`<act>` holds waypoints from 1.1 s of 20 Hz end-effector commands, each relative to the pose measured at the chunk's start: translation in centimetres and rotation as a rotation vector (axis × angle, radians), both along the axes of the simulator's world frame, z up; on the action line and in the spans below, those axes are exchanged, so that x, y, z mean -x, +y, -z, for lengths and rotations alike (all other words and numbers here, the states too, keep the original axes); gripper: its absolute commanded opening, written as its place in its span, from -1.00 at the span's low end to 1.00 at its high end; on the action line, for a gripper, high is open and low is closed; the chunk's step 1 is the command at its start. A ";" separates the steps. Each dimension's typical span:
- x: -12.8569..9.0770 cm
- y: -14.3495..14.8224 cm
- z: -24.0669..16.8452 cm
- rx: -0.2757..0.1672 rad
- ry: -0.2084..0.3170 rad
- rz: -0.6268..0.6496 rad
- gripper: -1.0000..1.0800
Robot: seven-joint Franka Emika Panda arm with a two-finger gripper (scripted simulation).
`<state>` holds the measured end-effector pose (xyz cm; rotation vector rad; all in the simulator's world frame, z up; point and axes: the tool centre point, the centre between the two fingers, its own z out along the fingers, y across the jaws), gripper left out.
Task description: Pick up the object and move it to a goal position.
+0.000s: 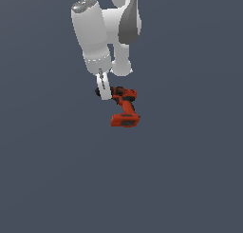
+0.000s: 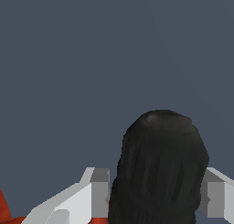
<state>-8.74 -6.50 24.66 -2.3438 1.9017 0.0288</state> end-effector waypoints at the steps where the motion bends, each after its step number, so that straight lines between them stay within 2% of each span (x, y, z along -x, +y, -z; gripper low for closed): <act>1: 0.6 0.4 -3.0 0.002 -0.008 0.001 -1.00; 12: 2.9 2.3 -12.8 0.004 -0.008 0.000 -1.00; 22: 3.6 3.2 -17.0 0.001 -0.008 -0.002 -1.00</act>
